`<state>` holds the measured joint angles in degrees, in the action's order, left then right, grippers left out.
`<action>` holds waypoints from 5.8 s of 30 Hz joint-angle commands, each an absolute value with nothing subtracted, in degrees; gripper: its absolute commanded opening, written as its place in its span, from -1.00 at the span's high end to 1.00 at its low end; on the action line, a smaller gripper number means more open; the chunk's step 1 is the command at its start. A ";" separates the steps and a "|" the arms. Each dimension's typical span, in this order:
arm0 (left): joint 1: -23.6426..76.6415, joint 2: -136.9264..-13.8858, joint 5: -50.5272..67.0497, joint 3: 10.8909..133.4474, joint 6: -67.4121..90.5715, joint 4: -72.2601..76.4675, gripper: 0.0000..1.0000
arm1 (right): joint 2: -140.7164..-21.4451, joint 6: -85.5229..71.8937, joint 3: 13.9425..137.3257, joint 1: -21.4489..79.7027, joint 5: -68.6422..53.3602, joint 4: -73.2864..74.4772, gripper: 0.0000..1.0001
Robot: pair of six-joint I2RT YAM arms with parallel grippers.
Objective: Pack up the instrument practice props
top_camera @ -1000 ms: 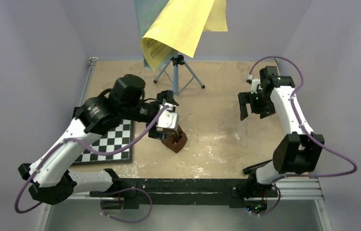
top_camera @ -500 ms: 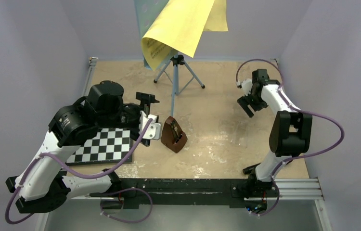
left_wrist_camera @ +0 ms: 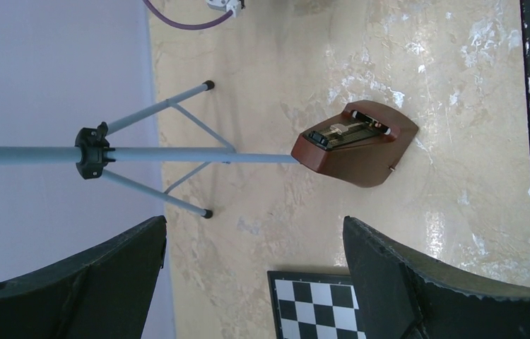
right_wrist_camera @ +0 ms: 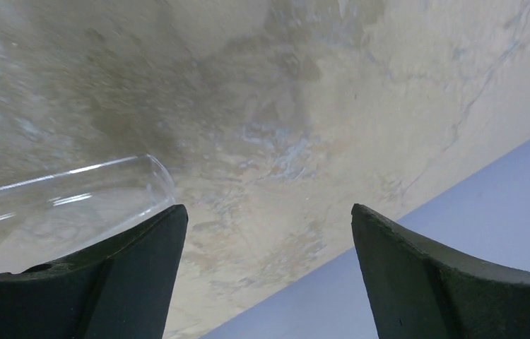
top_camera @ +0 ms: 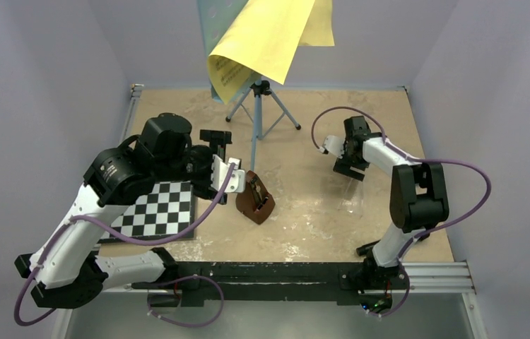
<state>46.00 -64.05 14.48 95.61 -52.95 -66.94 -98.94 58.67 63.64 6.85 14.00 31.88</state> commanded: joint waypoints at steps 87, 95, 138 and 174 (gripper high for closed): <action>37.38 -60.52 19.25 92.19 -47.37 -62.72 -0.99 | -96.11 -4.27 69.65 4.31 -8.28 75.03 -0.98; 37.24 -61.08 17.31 88.32 -46.44 -63.14 -0.99 | -105.05 -11.03 75.35 5.17 -20.30 76.38 -0.95; 64.38 -114.08 13.52 115.91 9.07 -40.64 -0.94 | -57.53 40.83 31.48 -16.44 -6.69 29.88 -0.89; 66.75 -143.25 -7.43 125.26 25.20 -27.61 -0.99 | -77.10 33.27 51.30 -30.51 -31.31 41.44 -0.73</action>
